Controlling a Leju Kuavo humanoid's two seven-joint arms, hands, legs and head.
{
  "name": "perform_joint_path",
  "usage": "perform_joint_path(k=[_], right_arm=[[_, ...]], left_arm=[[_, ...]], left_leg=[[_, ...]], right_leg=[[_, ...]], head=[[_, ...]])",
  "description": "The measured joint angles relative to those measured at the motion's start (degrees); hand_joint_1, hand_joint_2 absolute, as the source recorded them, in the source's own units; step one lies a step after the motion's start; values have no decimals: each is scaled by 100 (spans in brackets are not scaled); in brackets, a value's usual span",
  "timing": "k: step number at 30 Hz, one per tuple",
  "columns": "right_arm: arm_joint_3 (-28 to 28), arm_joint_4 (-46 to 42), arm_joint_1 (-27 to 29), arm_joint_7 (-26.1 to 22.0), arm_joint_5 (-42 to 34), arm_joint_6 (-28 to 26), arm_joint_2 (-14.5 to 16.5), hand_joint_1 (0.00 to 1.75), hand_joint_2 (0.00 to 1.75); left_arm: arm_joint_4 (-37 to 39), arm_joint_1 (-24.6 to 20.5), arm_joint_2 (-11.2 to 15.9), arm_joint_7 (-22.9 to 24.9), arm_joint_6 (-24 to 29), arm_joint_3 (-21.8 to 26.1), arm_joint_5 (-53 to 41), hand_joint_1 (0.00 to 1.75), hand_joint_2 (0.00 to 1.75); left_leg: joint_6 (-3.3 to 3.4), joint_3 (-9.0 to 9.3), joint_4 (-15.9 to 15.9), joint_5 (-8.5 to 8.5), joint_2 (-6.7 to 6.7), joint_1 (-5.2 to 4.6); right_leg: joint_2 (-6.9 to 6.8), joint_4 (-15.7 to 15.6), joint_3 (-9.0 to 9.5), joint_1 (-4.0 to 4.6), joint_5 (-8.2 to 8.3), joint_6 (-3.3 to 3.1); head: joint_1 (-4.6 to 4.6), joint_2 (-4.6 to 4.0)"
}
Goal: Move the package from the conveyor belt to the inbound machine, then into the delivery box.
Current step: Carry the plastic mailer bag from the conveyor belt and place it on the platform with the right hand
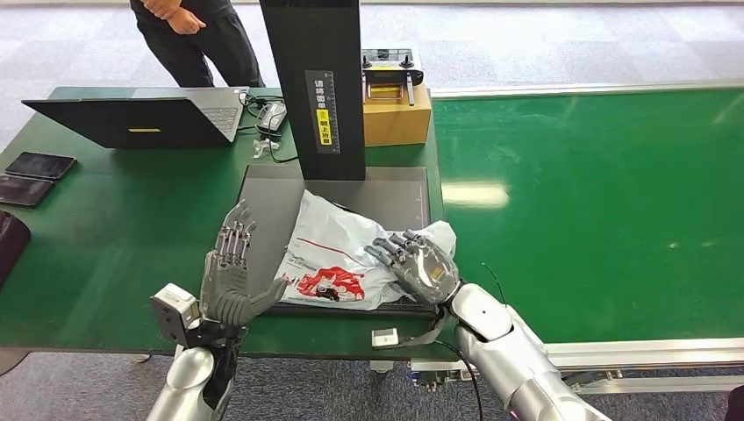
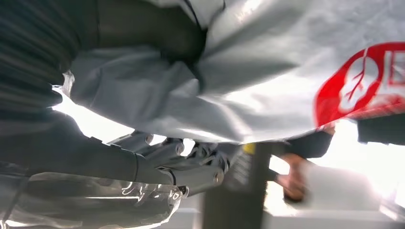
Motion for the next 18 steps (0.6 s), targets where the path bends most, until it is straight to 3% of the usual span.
perform_joint_path(k=[2,11,18], right_arm=[[-18,335,-144,373,28,2,8,0,0],[-132,1735,-777,780,-742,401,175,0,0],[-222,2106,-858,275,-1351,482,204,0,0]], left_arm=[[-1,11,6,1,9,-2,-5,0,175],[-2,66,30,12,43,0,-23,0,175],[-1,88,32,15,45,1,-64,0,175]], left_leg=[[-2,0,0,2,0,0],[-4,3,0,5,0,0],[-3,2,0,6,0,0]], right_leg=[[-1,0,0,0,1,-2],[0,0,1,1,4,-5],[0,1,-1,1,5,-6]], head=[[0,0],[1,0],[1,0]])
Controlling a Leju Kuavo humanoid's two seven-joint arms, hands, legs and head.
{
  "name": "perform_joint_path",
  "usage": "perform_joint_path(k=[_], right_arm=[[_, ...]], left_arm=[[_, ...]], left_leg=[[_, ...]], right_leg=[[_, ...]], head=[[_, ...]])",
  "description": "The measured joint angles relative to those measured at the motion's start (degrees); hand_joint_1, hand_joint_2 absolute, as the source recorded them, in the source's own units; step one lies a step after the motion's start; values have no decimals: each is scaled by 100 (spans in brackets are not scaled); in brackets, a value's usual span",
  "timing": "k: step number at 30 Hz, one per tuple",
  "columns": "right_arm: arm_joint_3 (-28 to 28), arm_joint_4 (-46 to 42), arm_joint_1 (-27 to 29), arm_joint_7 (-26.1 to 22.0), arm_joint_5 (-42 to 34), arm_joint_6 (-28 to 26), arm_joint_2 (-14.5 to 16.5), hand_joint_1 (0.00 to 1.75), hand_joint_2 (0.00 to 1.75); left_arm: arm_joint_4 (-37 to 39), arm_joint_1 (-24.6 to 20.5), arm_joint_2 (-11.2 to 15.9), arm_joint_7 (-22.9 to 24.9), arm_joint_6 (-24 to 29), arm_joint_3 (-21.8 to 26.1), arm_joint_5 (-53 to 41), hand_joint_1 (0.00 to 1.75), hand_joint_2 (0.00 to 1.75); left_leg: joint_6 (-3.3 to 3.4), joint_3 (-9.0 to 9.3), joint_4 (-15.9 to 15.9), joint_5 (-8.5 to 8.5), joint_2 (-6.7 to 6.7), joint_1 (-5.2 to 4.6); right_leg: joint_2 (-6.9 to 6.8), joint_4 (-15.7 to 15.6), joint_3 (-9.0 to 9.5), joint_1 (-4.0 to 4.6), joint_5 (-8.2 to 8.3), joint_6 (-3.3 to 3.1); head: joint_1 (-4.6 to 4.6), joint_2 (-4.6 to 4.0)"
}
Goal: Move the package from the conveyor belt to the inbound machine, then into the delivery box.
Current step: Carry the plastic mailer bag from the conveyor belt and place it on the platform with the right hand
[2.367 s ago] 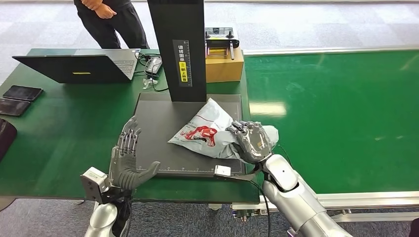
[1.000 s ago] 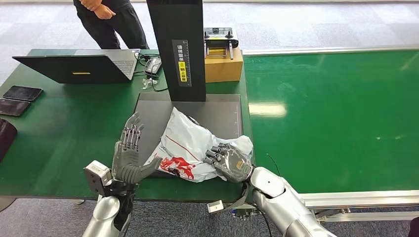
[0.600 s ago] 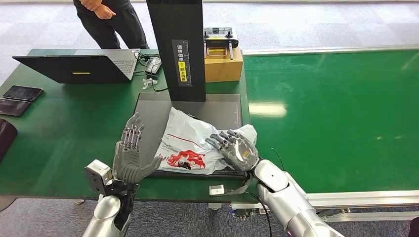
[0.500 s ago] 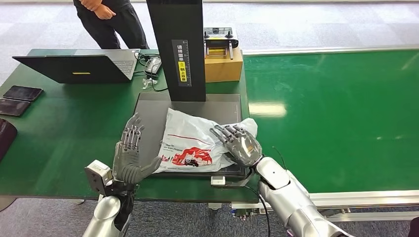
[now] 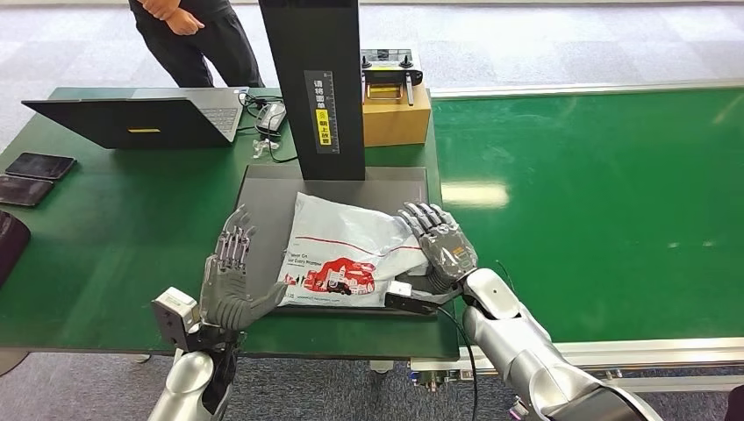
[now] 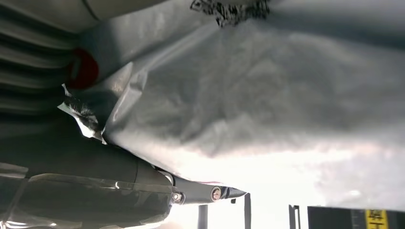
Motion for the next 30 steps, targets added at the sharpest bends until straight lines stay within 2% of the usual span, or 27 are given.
perform_joint_path(k=[4,7,11,15,22,28,30], right_arm=[[-6,78,21,-279,-231,-60,0,0,0],[-6,52,96,-687,-515,-296,-2,0,0],[-4,-510,413,-1153,-754,-430,-19,0,0],[15,-1434,785,-1212,-788,-456,-54,0,0],[-104,-2722,1096,-1220,-437,-463,-106,0,0],[-129,-3503,1284,-1222,-1055,-463,-182,0,0],[-126,-3714,1381,-1224,-1553,-463,-198,0,87]], left_arm=[[-1,-1,0,4,-20,-1,-16,0,175],[1,-12,0,4,-69,-4,-52,0,175],[24,-71,0,13,-101,-25,-66,0,175],[52,-118,0,21,-110,-42,-66,0,175],[61,-115,0,46,-133,-44,-32,0,175],[42,-56,0,81,-111,-36,-44,0,175],[-6,3,0,102,-76,-19,-60,0,175]], left_leg=[[0,-2,0,0,0,0],[0,-3,0,0,0,0],[0,-5,0,0,0,1],[0,-6,-1,0,1,1],[0,-7,-1,0,2,1],[0,-7,0,0,2,1],[0,-7,-1,0,2,1]], right_leg=[[0,0,-4,0,0,0],[0,0,-5,1,0,0],[0,0,-7,2,-1,-1],[2,0,-9,2,-1,-1],[1,0,-9,2,0,-1],[1,0,-9,2,-1,-1],[1,0,-9,2,-1,-1]], head=[[0,0],[0,0],[1,0],[-1,0],[0,0],[0,0],[-1,0]])
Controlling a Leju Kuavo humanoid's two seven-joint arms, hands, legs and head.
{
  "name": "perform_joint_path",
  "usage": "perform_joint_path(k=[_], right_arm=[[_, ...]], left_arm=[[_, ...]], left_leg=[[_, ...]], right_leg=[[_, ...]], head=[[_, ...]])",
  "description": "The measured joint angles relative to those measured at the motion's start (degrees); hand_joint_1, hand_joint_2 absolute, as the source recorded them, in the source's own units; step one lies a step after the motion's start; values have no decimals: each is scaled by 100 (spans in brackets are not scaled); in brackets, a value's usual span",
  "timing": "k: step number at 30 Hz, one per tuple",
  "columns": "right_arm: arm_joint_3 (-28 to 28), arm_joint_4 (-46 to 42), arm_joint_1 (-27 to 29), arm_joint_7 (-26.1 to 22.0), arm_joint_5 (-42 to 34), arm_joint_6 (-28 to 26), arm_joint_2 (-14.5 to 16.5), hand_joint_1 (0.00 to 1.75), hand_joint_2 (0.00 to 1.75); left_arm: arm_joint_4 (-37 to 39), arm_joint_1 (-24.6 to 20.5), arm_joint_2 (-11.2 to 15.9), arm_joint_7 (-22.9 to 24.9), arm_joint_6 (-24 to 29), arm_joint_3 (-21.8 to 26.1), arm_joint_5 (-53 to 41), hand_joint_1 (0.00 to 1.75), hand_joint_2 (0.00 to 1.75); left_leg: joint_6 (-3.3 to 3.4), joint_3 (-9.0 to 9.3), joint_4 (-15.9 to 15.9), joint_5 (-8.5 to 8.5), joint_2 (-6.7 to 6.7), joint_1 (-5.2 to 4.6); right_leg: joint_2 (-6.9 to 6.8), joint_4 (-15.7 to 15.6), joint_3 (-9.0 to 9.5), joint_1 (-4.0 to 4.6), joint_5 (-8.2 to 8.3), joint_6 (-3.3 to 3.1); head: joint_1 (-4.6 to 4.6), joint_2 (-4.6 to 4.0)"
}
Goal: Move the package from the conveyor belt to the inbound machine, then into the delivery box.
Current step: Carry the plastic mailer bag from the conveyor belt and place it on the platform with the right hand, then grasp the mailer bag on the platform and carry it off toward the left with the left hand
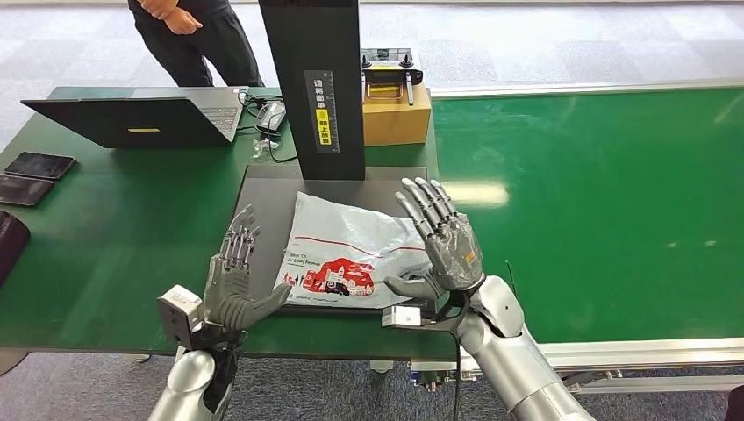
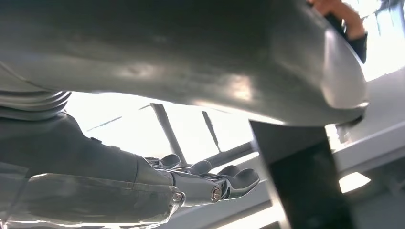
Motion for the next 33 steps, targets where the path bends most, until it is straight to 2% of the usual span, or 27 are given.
perform_joint_path(k=[2,5,7,9,13,17,23,28,33], right_arm=[[5,-221,120,5,-727,23,-57,0,175],[9,-614,360,11,-2275,376,-215,0,175],[-56,-927,592,12,-3271,893,-324,0,175],[-236,-1198,910,13,-4119,1634,-390,0,175],[-868,-1544,1616,118,-5019,2910,-398,0,175],[-1711,-1868,2251,283,-5242,3701,-290,0,175],[-2852,-2295,2859,516,-5361,4406,27,0,175],[-3191,-2409,3048,748,-4698,4526,220,0,175],[-3197,-2357,3054,848,-4234,4460,391,0,175]], left_arm=[[-72,73,-1,32,22,34,-25,0,175],[-187,184,-2,70,31,103,-59,0,175],[-253,265,-2,93,34,150,-60,0,175],[-290,370,-2,123,37,209,-58,0,175],[-325,558,-9,131,21,306,-75,0,175],[-421,627,-39,222,-114,401,-150,0,175],[-568,684,-114,317,-298,525,-240,0,175],[-585,681,-211,320,-474,460,-589,0,175],[-585,594,-360,205,-379,36,-1170,0,175]], left_leg=[[0,-1,0,0,0,0],[0,-3,0,0,-1,0],[0,-3,-1,-1,-2,0],[0,-4,-1,-2,-3,0],[0,-16,-2,-2,-11,0],[0,-22,-2,-2,-14,0],[0,-23,-3,-2,-12,0],[0,-21,-3,-2,-10,0],[0,-21,-2,-1,-9,0]], right_leg=[[0,0,-1,0,0,0],[-2,-1,-2,0,-1,0],[-2,-1,-3,0,-1,0],[-2,-2,-3,-1,-1,0],[-11,-4,-11,0,-2,0],[-13,-4,-16,0,-2,0],[-11,-3,-18,0,-2,0],[-9,-3,-18,0,-1,-1],[-9,-3,-18,-1,-1,-1]], head=[[-1,0],[1,0],[1,0],[0,0],[1,0],[1,0],[1,0],[1,0],[1,0]])
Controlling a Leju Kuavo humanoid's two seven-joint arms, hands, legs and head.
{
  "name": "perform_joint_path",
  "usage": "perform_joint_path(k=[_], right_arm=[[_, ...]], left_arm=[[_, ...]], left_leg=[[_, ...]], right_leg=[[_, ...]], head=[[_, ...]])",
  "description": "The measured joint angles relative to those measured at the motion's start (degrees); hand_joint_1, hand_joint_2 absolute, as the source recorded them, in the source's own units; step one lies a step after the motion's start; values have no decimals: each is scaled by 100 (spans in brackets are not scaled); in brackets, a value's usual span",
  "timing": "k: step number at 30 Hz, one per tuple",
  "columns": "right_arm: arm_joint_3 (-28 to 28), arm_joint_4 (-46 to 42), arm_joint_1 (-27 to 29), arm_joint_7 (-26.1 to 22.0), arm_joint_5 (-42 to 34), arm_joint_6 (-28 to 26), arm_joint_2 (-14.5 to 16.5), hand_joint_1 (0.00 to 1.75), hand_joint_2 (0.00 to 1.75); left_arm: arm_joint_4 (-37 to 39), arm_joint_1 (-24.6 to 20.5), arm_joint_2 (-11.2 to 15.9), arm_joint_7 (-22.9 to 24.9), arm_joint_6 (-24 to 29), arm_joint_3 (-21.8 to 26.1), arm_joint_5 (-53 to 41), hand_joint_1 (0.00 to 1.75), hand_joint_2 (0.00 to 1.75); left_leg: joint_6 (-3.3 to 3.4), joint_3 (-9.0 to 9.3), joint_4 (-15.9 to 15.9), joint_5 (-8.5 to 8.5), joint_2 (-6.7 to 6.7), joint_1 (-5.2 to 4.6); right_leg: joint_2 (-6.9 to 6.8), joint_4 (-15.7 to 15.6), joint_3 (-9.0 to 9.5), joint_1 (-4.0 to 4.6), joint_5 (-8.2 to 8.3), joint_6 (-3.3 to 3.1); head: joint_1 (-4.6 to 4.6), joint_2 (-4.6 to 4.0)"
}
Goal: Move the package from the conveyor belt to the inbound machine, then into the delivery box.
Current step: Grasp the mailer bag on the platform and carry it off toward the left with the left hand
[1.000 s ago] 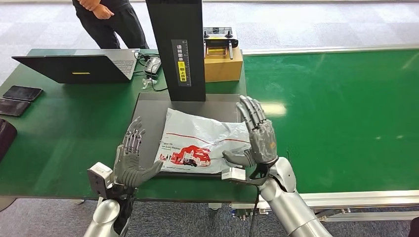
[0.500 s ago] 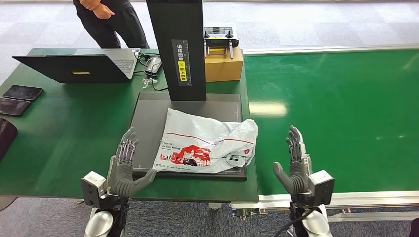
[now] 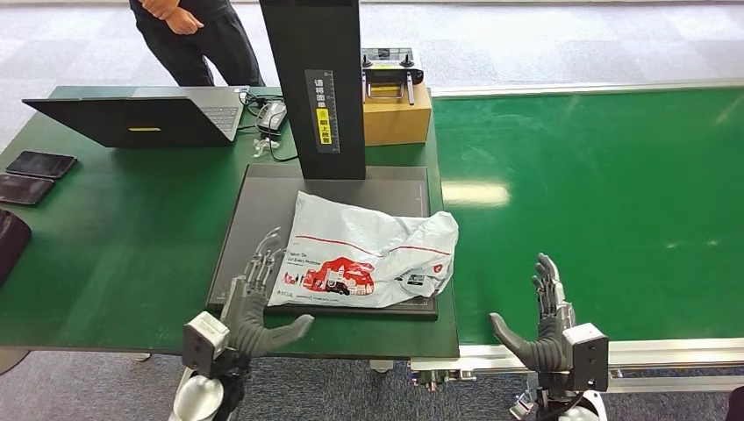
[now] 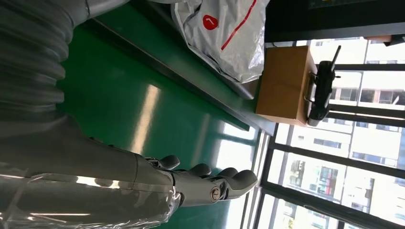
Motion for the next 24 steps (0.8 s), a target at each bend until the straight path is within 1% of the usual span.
perform_joint_path(k=[8,12,14,16,18,21,24], right_arm=[[2,151,-15,124,127,-41,145,0,175],[-6,230,-16,156,216,13,189,0,175],[-19,265,-18,149,244,43,213,0,175],[-40,286,-30,99,267,61,234,0,175],[-52,279,-63,85,284,70,244,0,175],[-53,214,-116,167,359,67,250,0,175],[-53,152,-126,199,450,48,257,0,175]], left_arm=[[27,-371,-115,38,496,-625,-678,0,175],[73,-582,-127,-10,1034,-1029,-1257,0,175],[99,-695,-145,38,1218,-1230,-1512,0,175],[140,-848,-168,156,1403,-1441,-1835,0,175],[209,-1071,-189,394,1549,-1678,-2213,0,175],[427,-1481,-247,777,1615,-2035,-2588,0,175],[764,-1872,-330,1019,1611,-2315,-2792,0,175]], left_leg=[[0,1,1,0,0,0],[0,0,1,0,0,0],[0,0,1,0,0,0],[1,0,1,1,0,0],[2,0,2,2,-1,0],[3,1,3,4,-1,-1],[4,1,4,5,0,-1]], right_leg=[[0,0,0,0,0,0],[0,0,-1,0,0,0],[0,0,-1,0,0,0],[-1,0,-1,0,1,0],[-1,1,-1,0,2,-2],[-1,1,0,-1,4,-3],[-1,1,0,-1,6,-3]], head=[[-1,0],[-1,0],[-1,0],[-1,0],[0,0],[1,0],[0,0]])
